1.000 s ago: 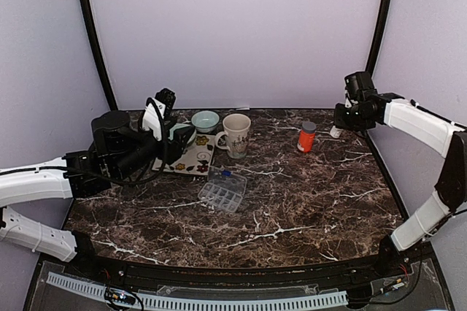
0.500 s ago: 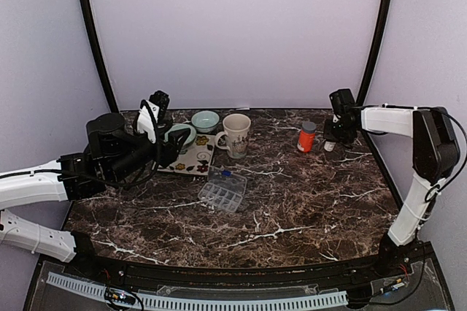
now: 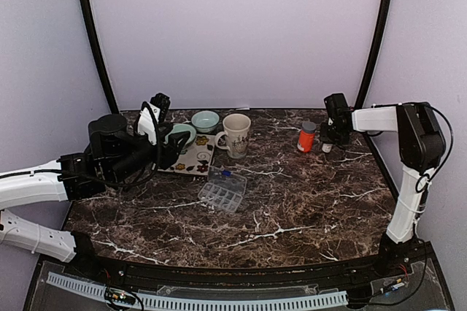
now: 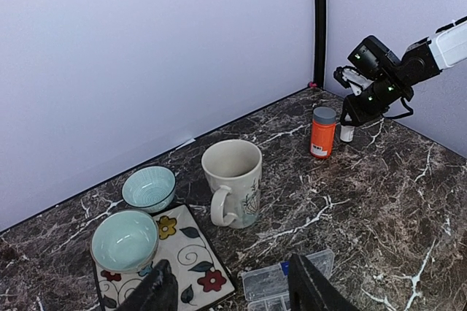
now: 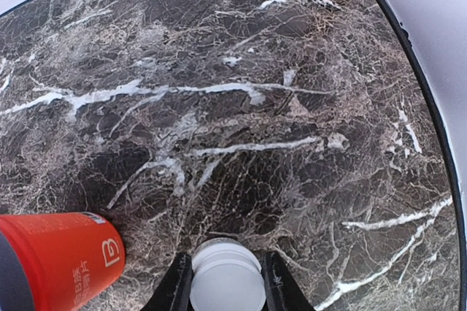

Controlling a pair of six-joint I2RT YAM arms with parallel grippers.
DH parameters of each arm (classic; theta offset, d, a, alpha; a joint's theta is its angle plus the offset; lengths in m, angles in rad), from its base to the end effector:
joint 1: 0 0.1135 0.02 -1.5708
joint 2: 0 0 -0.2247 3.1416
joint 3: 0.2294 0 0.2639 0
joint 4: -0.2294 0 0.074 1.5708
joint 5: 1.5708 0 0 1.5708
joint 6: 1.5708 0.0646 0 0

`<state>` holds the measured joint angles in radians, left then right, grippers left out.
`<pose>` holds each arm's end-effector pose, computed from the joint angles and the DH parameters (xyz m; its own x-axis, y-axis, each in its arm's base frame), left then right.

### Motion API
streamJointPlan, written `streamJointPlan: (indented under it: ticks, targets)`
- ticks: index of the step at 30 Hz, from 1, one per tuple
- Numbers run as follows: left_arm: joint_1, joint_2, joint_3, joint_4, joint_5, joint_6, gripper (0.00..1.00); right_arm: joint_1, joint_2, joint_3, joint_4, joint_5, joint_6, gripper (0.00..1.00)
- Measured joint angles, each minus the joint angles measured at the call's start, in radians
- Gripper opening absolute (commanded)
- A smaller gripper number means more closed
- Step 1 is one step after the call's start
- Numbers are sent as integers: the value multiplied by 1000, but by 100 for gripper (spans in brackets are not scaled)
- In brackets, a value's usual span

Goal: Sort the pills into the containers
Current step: Place the pill bottle at the center of the board.

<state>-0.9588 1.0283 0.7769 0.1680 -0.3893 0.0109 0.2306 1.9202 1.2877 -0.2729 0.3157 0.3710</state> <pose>0.1931 -0.2324 0.2890 -0.0420 0.0774 -0.9961 0.5405 0.8403 0.0425 0.4166 0.0772 0.1146 -0.7249 0.1838 -0.6639 0.2491 0.9685 -0.0038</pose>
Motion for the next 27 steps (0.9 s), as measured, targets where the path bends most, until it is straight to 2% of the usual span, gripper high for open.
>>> streamJointPlan:
  ticks: [6,10,15,27]
  targets:
    - [0,0,0,-5,0,-1,54,0,19,12,14,4,-1,25]
    - [0,0,0,-6,0,0,54,0,19,12,16,8,-4,36]
    - [0,0,0,-6,5,0,54,0,19,12,18,15,-5,44]
    - [0,6,0,-5,7,1,54,0,11,12,18,14,-10,48]
